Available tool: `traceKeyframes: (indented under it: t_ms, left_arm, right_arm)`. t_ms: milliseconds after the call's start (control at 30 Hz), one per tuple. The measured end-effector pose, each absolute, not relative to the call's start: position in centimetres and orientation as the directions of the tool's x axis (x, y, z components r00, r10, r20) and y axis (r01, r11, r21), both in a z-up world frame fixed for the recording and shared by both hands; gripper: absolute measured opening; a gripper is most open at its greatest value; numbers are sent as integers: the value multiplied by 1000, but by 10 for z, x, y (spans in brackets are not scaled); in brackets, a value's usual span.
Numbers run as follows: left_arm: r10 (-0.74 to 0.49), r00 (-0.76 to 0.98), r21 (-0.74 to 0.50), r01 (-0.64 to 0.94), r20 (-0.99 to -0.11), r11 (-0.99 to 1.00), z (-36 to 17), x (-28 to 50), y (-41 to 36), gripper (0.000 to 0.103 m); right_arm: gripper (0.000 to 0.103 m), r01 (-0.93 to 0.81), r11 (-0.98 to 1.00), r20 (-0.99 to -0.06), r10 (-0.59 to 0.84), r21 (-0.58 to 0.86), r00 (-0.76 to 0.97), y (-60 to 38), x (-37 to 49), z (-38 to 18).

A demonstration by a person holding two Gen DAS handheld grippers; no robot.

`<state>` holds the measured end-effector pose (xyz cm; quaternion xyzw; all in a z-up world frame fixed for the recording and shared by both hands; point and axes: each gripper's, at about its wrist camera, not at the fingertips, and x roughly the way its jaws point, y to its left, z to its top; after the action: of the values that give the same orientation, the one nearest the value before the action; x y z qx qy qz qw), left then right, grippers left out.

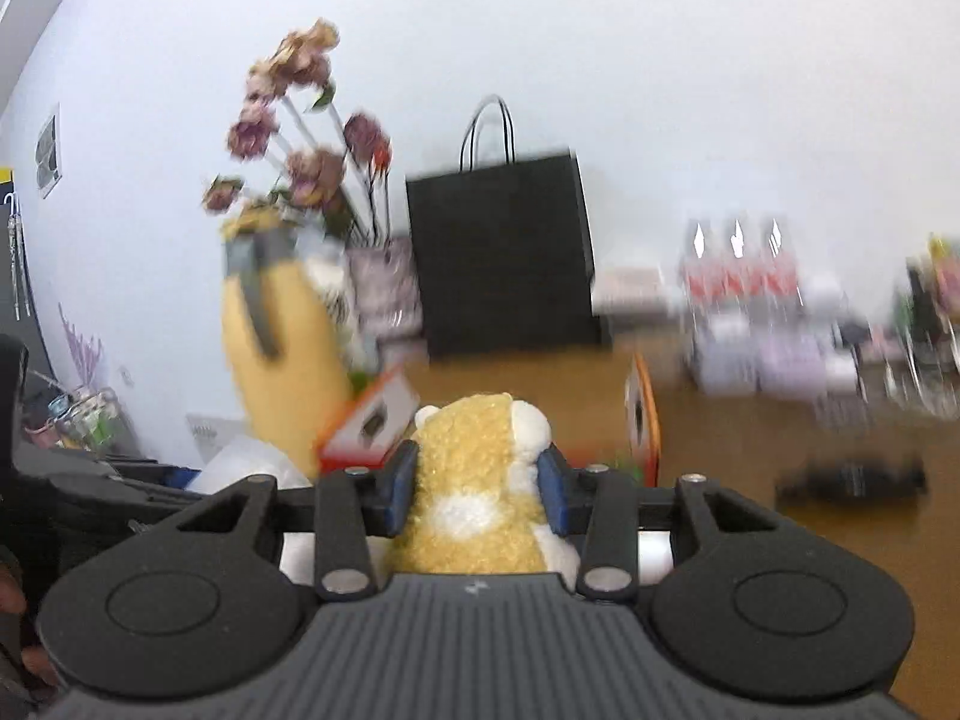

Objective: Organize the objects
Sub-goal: 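Carry the plush toy and clear box into the cardboard box and open both tools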

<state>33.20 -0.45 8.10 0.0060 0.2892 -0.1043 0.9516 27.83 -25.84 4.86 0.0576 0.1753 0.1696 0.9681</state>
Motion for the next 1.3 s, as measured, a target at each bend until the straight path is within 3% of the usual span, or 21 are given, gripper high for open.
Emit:
traceKeyframes:
  t_ms: [167,233,400,533,633,700,800,900,1133,1300]
  left_arm:
    - [-69,761,31,116,-646,993,91,460,-20,64]
    - [-6,721,62,68,-692,996,75,502,-23,64]
    - [159,660,232,24,-734,972,16,546,-23,64]
    - [118,586,192,65,-802,979,-15,547,-8,66]
    - [153,595,255,91,-789,963,-17,534,-17,69]
    - [142,590,251,106,-795,962,-8,526,-18,69]
    - [113,621,211,86,-776,974,24,507,-17,76]
    - [122,675,211,52,-727,976,58,484,-15,87]
    - [109,771,209,32,-627,977,94,374,-16,91]
    - [-66,836,110,149,-545,983,76,246,-10,102]
  right_arm:
    - [42,-264,939,-428,336,220,839,-257,428,76]
    - [42,-203,967,-504,253,154,826,-247,488,69]
    - [42,-81,990,-700,141,118,700,-238,575,5]
    - [43,-94,995,-779,49,-14,626,-225,577,-47]
    - [62,-155,983,-755,30,-96,655,-211,567,-55]
    - [87,-162,983,-752,42,-88,658,-208,560,-50]
    - [99,-133,990,-711,65,-41,700,-215,546,-19]
    - [103,-134,991,-680,90,-12,727,-222,529,10]
    - [103,-141,988,-604,152,67,782,-253,429,37]
    - [103,-230,952,-458,298,201,838,-279,281,29]
